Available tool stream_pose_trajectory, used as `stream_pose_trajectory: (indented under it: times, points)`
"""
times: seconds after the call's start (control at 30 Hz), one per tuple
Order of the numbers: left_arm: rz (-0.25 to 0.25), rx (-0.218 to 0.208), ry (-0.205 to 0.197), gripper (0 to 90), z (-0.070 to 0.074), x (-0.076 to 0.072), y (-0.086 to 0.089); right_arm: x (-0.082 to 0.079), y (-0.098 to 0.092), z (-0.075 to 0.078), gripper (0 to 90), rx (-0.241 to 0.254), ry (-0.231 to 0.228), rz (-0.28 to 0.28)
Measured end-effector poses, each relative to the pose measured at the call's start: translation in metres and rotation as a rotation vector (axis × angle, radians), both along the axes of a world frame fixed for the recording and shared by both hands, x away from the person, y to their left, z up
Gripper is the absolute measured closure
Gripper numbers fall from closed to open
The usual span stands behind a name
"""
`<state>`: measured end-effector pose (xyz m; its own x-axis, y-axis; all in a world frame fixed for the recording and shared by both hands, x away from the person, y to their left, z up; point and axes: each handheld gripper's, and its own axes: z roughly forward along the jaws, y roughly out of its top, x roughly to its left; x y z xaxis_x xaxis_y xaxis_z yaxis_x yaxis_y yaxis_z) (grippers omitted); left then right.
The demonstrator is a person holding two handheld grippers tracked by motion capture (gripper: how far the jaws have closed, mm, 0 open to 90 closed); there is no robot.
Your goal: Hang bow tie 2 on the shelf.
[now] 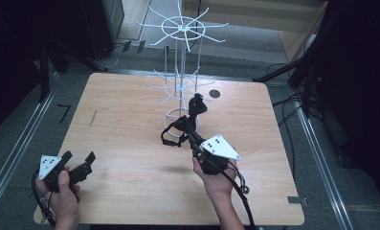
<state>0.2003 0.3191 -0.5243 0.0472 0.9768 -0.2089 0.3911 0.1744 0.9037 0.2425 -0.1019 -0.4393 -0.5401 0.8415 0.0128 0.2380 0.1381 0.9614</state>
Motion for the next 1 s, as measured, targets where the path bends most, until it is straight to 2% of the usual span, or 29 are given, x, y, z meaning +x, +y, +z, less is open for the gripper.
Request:
stream_pose_trajectory:
  times: [0.67, 1.0]
  points:
    - [0.0, 0.006, 0.002, 13.2, 0.0, 0.0, -0.001, -0.009, -0.025, 0.01, 83.7, 0.023, -0.027, -0.048]
    - [0.001, 0.003, 0.005, 13.0, 0.0, 0.0, 0.0, -0.013, -0.027, 0.014, 83.6, 0.031, -0.043, -0.048]
